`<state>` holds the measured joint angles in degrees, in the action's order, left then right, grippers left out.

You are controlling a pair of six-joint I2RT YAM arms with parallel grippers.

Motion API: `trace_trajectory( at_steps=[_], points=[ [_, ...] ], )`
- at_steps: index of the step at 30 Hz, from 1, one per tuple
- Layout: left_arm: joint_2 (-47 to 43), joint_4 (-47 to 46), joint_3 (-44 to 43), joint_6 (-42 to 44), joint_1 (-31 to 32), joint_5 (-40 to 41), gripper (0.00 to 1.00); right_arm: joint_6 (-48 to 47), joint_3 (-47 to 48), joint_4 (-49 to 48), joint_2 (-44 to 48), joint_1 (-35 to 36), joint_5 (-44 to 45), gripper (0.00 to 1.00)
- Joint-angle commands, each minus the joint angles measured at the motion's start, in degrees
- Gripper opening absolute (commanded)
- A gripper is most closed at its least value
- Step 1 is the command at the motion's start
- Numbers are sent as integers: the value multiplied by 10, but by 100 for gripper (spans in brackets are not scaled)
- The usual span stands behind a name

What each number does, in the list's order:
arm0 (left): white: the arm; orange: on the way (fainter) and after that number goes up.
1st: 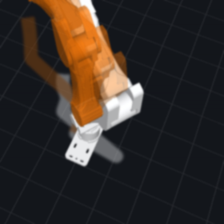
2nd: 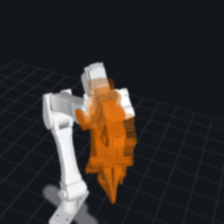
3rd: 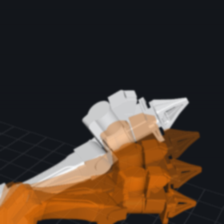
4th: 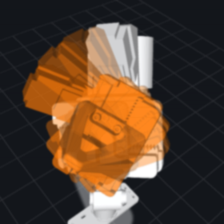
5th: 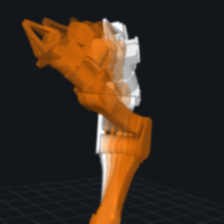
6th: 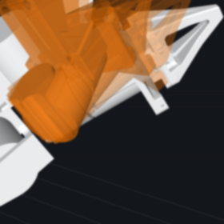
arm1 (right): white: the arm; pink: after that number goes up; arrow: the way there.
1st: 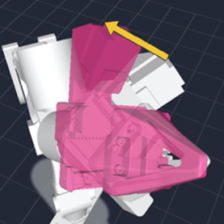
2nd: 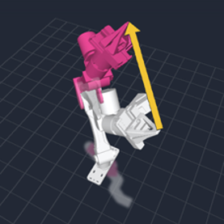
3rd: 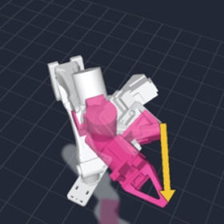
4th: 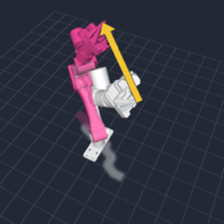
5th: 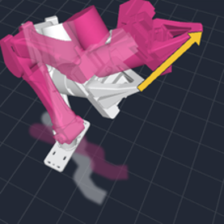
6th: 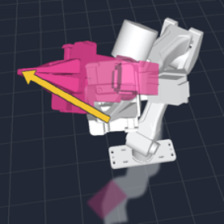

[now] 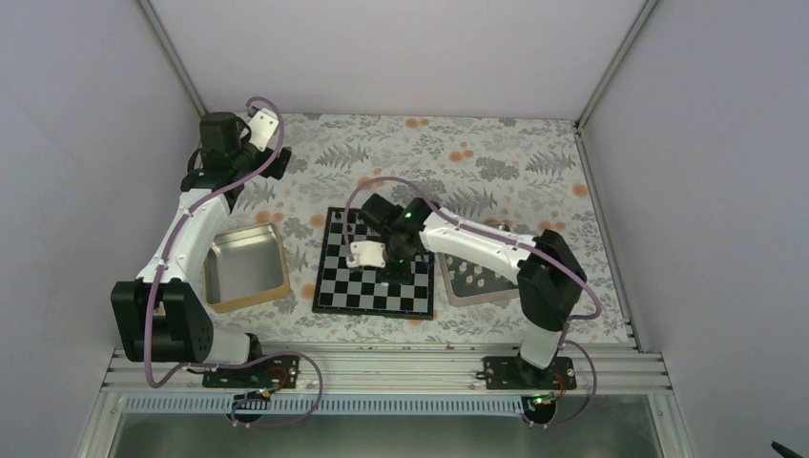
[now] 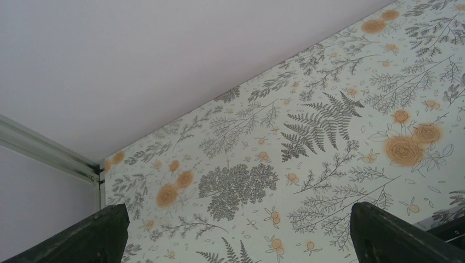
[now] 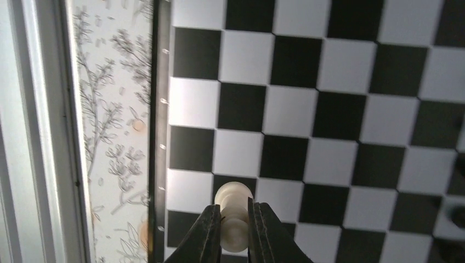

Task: Set up the chess pieces on the board
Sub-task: Place the chess piece on the chessboard.

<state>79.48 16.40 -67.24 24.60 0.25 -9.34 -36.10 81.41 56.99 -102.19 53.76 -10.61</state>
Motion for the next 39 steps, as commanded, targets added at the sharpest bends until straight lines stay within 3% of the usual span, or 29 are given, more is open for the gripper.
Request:
trace_trajectory(
  at_steps=[1,12,39],
  points=[
    [-12,0,-13,-6,3,7,100,17,18,-24,-11,37,-5,9],
    [-11,0,-12,-9,3,10,100,21,5,-75,-42,86,-15,9],
    [-14,-5,2,-7,3,0,100,10,-1,-92,-83,87,-37,9]
  ],
)
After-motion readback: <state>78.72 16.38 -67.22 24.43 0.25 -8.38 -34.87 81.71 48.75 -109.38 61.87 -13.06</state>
